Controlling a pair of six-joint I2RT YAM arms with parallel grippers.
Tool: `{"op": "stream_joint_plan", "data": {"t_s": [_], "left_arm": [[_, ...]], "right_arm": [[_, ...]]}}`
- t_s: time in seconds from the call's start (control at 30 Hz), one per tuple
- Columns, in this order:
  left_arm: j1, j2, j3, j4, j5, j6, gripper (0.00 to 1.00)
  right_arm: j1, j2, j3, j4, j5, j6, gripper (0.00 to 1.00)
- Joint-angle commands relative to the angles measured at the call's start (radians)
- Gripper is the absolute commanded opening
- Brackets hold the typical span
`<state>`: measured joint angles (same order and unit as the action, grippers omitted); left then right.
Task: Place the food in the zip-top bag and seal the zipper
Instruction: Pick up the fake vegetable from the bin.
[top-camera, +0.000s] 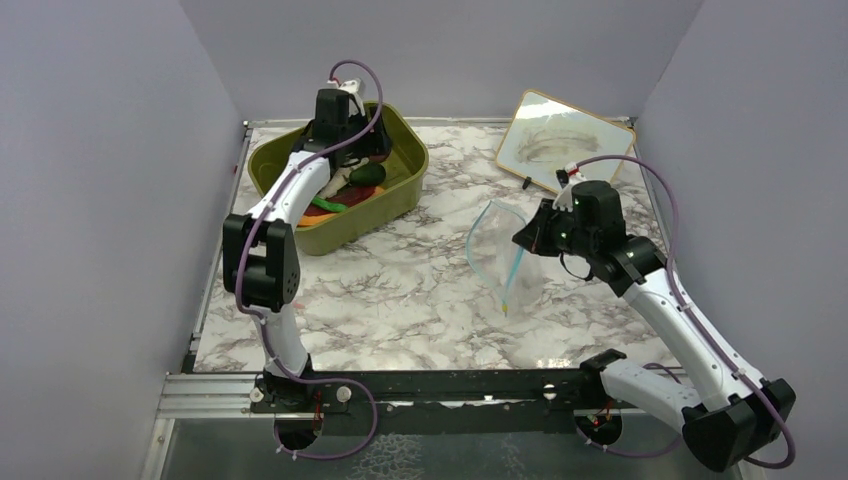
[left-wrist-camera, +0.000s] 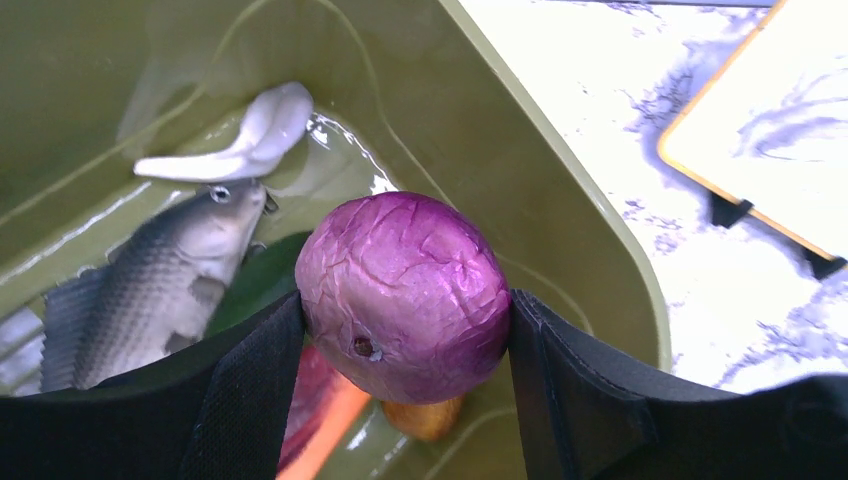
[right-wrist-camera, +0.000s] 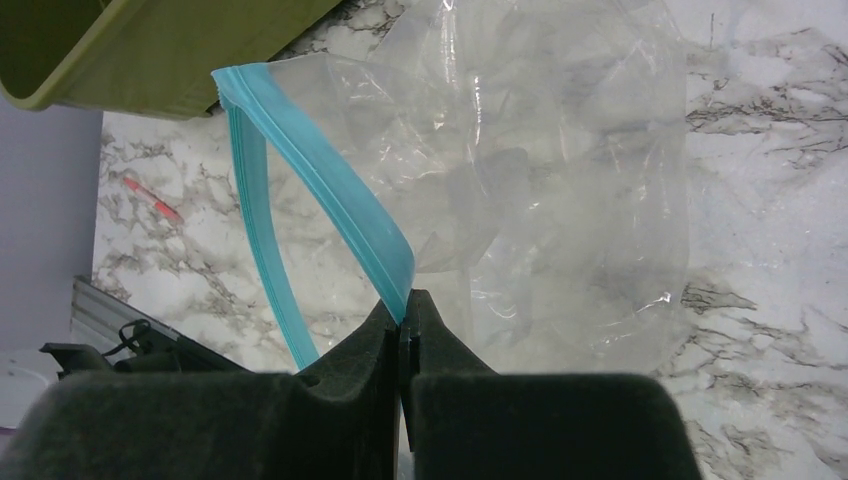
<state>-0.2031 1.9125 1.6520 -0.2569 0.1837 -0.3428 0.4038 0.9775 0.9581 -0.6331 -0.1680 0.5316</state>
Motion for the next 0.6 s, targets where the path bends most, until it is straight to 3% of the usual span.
{"op": "stream_joint_plan", "data": {"t_s": [0.0,0.37,0.57], "left_arm": [[0.001,-0.133,-0.101,0.007,0.096,-0.055,0.25],[-0.001,-0.356,-0.275,0.033,0.260,-0.085,0.25],[-0.017,-0.454,-0.371,0.075,0.463,-0.124,0.25]], "right_arm": [[-0.005,0.031,0.027,0.054,-0.024,0.059,0.01],[-0.005,0.136,0.040,0.160,-0.065,0.153,0.01],[-0.006,0.176,0.060,0.184,-0.087,0.184,0.01]]}}
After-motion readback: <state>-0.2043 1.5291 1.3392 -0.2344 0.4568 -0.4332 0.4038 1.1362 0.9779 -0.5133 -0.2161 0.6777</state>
